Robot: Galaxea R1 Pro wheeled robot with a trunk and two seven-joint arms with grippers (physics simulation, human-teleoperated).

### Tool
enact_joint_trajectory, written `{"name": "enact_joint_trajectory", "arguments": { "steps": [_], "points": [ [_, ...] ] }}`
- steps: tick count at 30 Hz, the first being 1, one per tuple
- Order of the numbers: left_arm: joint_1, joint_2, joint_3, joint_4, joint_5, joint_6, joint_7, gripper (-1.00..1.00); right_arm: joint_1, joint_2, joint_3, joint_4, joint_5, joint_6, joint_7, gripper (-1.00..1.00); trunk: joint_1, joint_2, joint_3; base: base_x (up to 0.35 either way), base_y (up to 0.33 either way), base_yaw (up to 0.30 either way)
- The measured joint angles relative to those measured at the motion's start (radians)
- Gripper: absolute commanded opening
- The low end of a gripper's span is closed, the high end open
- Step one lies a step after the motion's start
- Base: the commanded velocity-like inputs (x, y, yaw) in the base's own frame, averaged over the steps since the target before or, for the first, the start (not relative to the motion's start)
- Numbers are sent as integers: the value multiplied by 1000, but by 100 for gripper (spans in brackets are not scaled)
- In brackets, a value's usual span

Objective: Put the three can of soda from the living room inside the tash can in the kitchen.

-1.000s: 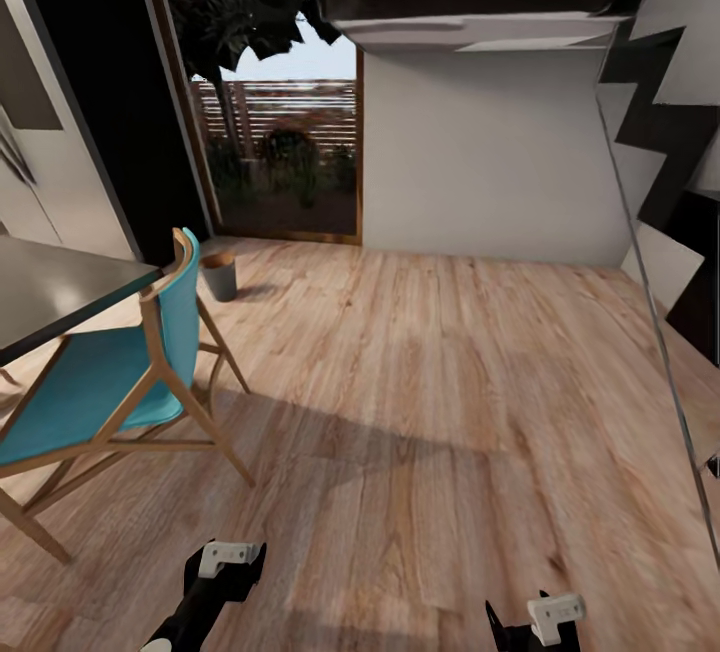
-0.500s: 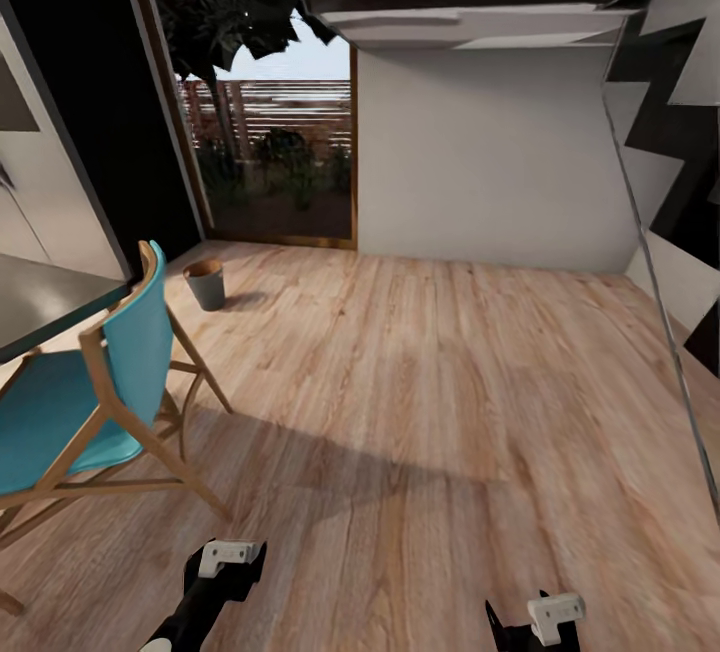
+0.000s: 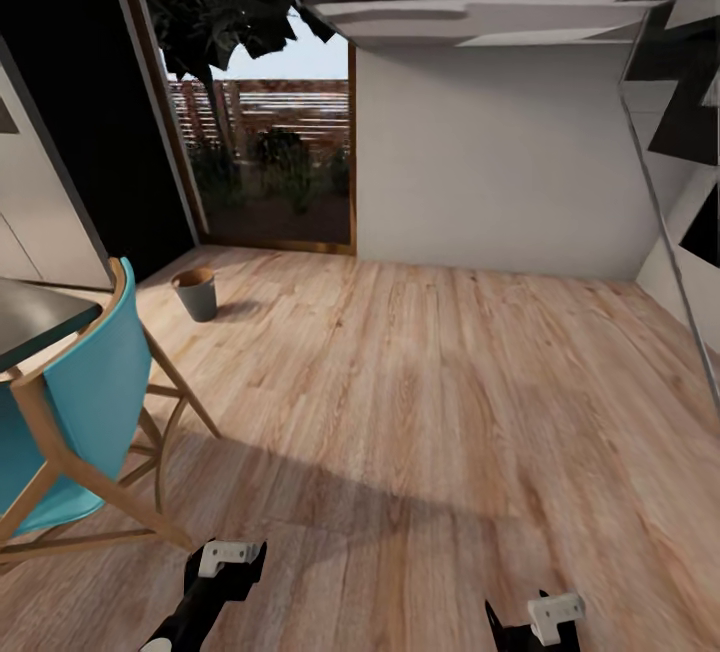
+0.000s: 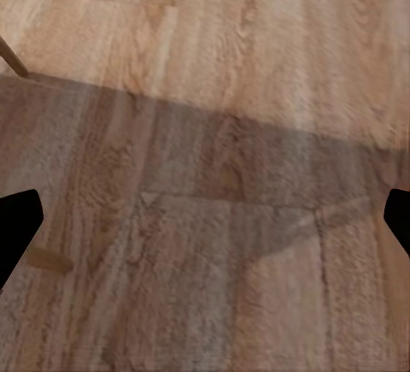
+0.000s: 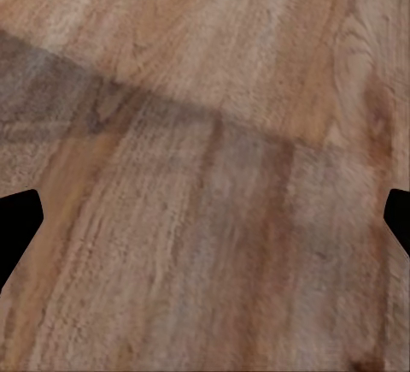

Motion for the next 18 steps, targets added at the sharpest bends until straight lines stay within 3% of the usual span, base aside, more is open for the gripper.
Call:
{"name": "enact_joint_trajectory", "arguments": {
  "steps": [18],
  "points": [
    [0,0,0,1,0,0,0,100,1,0,0,0,0,0,-1,100,0,0,0,317,-15,0]
  ]
}}
